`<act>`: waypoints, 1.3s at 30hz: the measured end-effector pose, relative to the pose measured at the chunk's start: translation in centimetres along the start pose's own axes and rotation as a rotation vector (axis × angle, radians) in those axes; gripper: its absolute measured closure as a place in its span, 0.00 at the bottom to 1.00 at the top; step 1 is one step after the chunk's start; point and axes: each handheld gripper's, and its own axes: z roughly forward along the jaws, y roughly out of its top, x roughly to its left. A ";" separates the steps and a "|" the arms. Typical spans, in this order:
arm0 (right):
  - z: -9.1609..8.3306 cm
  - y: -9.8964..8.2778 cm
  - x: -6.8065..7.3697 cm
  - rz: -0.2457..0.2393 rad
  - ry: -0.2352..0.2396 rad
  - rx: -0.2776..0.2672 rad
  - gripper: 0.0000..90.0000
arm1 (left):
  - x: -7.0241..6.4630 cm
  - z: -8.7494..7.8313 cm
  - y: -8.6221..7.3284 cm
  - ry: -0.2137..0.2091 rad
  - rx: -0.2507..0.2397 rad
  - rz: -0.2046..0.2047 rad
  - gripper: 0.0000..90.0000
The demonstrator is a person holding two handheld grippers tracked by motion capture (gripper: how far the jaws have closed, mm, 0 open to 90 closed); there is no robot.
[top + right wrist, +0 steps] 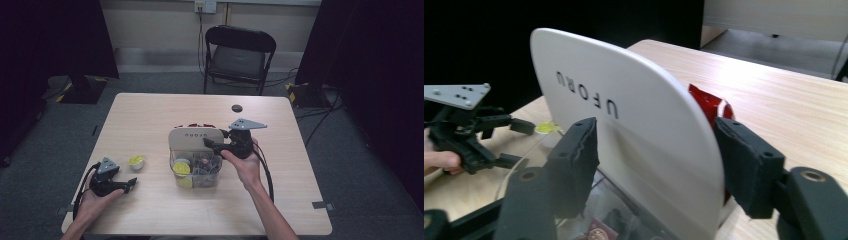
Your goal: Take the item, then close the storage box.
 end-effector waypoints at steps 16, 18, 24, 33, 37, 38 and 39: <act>-0.4 0.3 0.4 0.012 0.025 -0.012 0.49 | 0.1 0.0 0.0 -0.006 0.002 0.001 0.16; -0.4 0.3 0.4 0.006 0.026 -0.010 0.50 | 0.0 0.0 0.0 -0.004 0.001 -0.002 0.16; 0.0 0.2 1.1 -0.010 0.059 0.001 0.50 | 0.0 0.0 0.0 -0.005 0.001 -0.001 0.16; -0.4 0.2 1.8 -0.019 0.073 0.007 0.47 | 0.0 0.0 0.0 -0.005 0.001 -0.001 0.16; -0.6 0.1 2.1 -0.016 0.081 0.008 0.46 | 0.0 0.0 0.0 -0.005 0.002 0.001 0.16; -0.6 0.1 2.2 -0.017 0.086 0.011 0.46 | 0.0 0.0 0.0 -0.005 0.002 0.001 0.16; -0.6 0.0 2.2 -0.016 0.089 0.013 0.46 | 0.0 0.0 0.0 -0.004 0.003 0.000 0.16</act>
